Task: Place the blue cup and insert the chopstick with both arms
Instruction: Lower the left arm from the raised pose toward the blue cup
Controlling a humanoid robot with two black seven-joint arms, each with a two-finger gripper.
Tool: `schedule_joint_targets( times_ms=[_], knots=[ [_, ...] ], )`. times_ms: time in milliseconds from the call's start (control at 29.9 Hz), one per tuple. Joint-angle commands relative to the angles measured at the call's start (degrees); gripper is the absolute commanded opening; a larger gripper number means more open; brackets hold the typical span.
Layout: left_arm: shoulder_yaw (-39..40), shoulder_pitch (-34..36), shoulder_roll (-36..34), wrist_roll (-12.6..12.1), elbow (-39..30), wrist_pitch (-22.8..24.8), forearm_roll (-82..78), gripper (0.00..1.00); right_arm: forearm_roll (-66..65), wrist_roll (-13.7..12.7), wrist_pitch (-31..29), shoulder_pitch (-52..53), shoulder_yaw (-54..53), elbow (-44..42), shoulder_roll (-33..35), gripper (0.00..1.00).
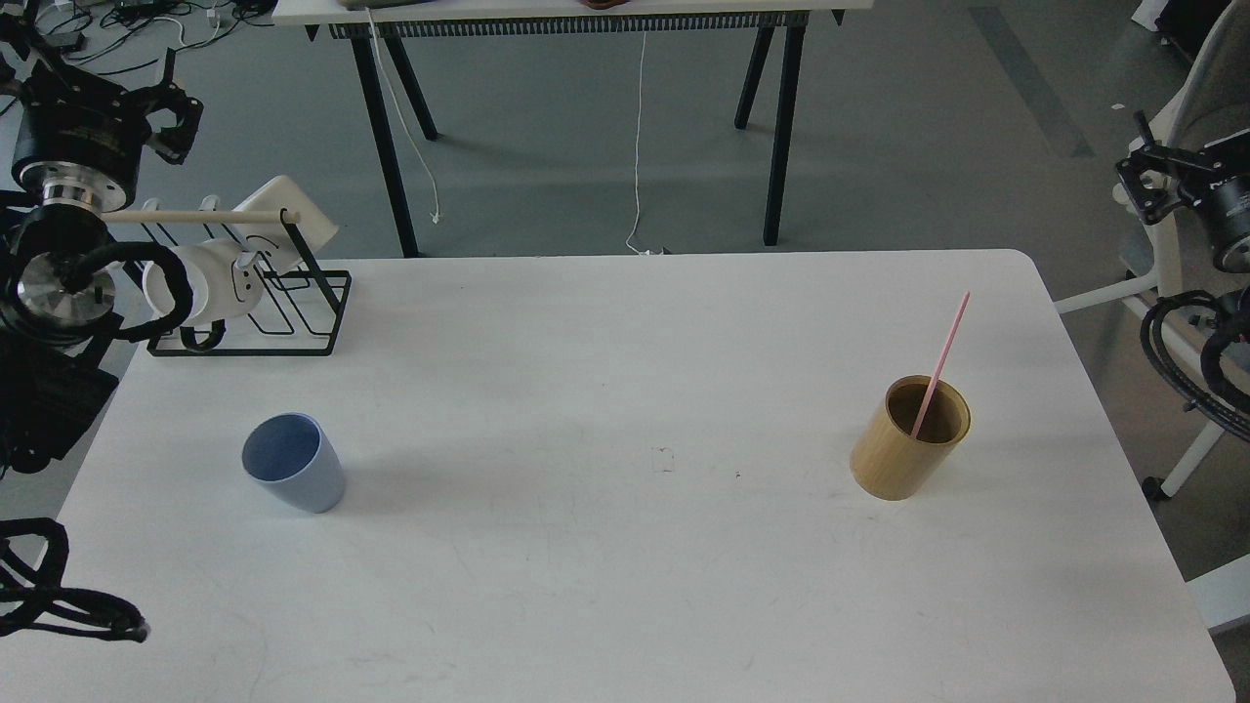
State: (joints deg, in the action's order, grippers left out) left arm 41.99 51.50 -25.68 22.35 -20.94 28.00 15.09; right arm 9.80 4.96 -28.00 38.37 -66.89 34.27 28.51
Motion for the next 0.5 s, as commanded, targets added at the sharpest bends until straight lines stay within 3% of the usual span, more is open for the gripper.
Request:
schedule_joint_targets(
  times_ms=[0,234,334,468],
  knots=[
    [-0.07,0.0,0.02,0.59,-0.07,0.0,-0.06,1.0,-0.04,0.05,0.0,0.12,0.1,0.09,-0.83,0.99],
    [-1.12,0.18,-2.08,-0.03,-0.59,0.0,-0.15,1.0,-0.04,0.13,0.0,0.21,-0.08,3.42,-0.74,0.99],
    [-2.78,0.0,-4.46,-1.43,-3.75,0.0,-1.11,1.0,-0.04,0.13,0.0,0.12,-0.52,4.83,-0.48,0.99],
    [-6.39,0.18,-9.46,-1.35,-8.75,0.0,-3.92,1.0,-0.04,0.22,0.0,0.12,-0.87,4.92,-0.12,0.99]
  ],
)
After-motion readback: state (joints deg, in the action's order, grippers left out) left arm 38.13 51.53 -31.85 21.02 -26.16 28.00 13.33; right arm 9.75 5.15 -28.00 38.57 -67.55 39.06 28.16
